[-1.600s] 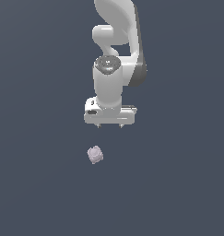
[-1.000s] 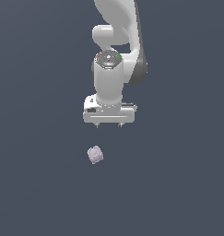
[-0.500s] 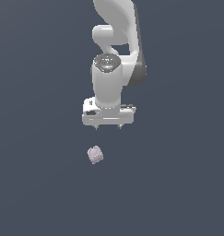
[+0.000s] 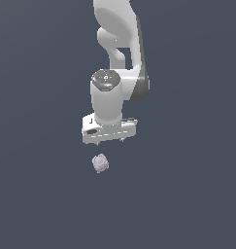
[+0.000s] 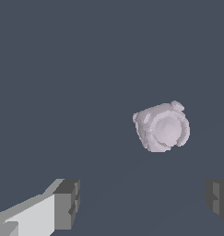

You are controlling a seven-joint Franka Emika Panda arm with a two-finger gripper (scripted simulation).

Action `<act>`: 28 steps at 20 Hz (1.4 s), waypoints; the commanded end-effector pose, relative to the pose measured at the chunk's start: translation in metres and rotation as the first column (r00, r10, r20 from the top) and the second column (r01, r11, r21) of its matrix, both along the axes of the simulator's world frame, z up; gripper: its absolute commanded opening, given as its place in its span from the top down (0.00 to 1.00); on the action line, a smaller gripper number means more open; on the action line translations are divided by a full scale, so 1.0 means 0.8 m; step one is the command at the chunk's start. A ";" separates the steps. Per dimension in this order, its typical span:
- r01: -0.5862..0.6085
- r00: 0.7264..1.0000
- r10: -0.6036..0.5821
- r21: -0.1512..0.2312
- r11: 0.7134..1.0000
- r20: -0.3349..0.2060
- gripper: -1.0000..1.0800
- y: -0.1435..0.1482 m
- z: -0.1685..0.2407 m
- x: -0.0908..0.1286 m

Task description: Pick up the object and move it to a goal position.

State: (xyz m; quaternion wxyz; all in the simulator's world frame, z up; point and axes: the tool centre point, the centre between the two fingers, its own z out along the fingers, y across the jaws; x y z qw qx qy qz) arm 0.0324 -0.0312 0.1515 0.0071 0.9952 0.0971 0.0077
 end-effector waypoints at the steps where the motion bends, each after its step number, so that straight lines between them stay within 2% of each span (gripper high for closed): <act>1: -0.052 0.999 0.052 0.000 0.999 -0.004 0.04 -0.009 -0.011 0.010; 8: -0.198 0.980 0.198 0.004 0.980 -0.013 0.04 -0.035 -0.044 0.037; 14: -0.278 0.961 0.278 0.009 0.961 -0.016 0.04 -0.052 -0.064 0.050; 21: -0.319 0.948 0.319 0.013 0.948 -0.017 0.04 -0.060 -0.076 0.057; 28: -0.318 0.948 0.318 0.013 0.948 -0.017 0.04 -0.061 -0.084 0.056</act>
